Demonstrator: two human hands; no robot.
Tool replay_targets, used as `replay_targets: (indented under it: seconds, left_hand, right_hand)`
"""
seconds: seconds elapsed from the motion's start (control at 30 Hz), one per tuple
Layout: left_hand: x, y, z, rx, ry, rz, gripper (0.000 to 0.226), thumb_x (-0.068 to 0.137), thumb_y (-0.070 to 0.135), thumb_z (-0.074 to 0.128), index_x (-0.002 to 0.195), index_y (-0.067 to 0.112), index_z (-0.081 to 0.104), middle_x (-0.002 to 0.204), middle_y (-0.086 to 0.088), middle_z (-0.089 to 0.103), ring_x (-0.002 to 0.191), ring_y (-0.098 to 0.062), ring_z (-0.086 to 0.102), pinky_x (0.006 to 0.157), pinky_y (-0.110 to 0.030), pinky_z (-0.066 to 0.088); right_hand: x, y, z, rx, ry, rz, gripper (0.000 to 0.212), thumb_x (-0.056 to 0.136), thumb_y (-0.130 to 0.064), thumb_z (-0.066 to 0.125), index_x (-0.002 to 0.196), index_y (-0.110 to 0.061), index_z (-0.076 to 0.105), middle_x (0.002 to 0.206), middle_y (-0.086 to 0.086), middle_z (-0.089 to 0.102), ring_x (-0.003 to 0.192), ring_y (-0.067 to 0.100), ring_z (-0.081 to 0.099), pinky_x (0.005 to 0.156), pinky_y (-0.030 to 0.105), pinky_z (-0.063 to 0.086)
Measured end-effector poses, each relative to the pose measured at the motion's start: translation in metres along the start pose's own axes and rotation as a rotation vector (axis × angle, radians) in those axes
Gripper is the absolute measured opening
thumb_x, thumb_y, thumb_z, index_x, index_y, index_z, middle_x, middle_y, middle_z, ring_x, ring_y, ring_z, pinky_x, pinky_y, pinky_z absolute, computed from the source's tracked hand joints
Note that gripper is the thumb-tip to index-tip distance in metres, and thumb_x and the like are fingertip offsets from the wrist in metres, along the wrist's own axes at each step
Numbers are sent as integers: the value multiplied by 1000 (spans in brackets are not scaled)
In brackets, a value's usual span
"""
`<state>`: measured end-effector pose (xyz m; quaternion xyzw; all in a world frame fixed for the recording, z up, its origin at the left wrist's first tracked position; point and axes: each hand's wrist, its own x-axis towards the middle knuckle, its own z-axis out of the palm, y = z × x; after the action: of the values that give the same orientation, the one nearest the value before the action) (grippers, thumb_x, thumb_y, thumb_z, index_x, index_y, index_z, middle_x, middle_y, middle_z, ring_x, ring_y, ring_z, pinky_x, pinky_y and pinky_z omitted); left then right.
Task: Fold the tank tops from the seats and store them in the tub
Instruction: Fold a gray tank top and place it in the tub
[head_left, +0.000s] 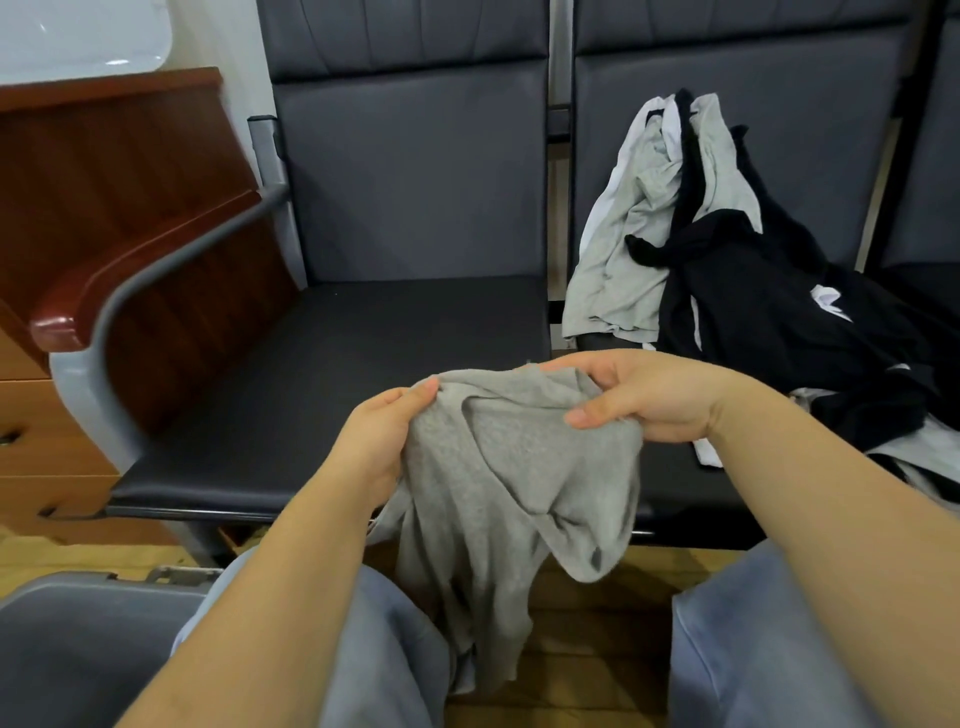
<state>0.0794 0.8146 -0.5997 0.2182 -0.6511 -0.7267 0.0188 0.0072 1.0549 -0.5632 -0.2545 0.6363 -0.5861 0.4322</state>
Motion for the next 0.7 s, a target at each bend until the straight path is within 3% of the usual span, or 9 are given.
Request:
replay_targets:
  seconds: [0.1, 0.17, 0.27, 0.4, 0.57, 0.7]
  left_hand:
    - [0, 1, -3, -11, -51, -73, 26, 90, 32, 64, 105, 13, 71, 105, -7, 73, 102, -26, 67, 93, -46, 50]
    - [-4, 2, -1, 15, -150, -81, 25, 91, 29, 61, 107, 11, 70, 104, -8, 73, 99, -25, 68, 86, -40, 53]
    - [-13, 3, 4, 95, -355, -84, 31, 88, 27, 61, 111, 7, 65, 107, -10, 72, 98, -22, 70, 79, -35, 56]
    - [-21, -1, 15, 147, -590, -81, 38, 80, 22, 68, 117, 14, 63, 114, -6, 71, 107, -21, 67, 87, -32, 56]
    - [-19, -6, 28, 73, -530, 5, 44, 81, 36, 69, 121, 17, 61, 119, -5, 69, 112, -20, 64, 96, -36, 51]
    - [-19, -1, 29, -46, -352, 19, 39, 88, 35, 55, 119, 13, 63, 113, -8, 71, 106, -20, 67, 92, -36, 52]
  right_hand:
    - [6, 1, 4, -18, 217, -61, 35, 76, -21, 64, 108, -7, 68, 101, 7, 71, 90, 16, 69, 77, 22, 57]
    - [9, 2, 7, -5, 318, -67, 31, 72, -30, 64, 94, -9, 71, 91, 6, 72, 80, 13, 69, 74, 22, 57]
    - [14, 5, 12, 46, 351, -44, 44, 73, -37, 62, 100, -4, 71, 105, 15, 72, 96, 24, 68, 88, 33, 55]
    - [22, 9, 24, 57, 324, 0, 45, 90, -38, 53, 110, 0, 67, 109, 17, 71, 106, 29, 67, 95, 40, 52]
    - [27, 12, 35, -46, 324, 18, 43, 93, -41, 53, 108, -5, 69, 104, 14, 73, 101, 27, 69, 95, 42, 52]
    - [29, 13, 38, -51, 309, -6, 44, 75, -44, 64, 95, -6, 70, 98, 13, 73, 94, 27, 70, 93, 42, 52]
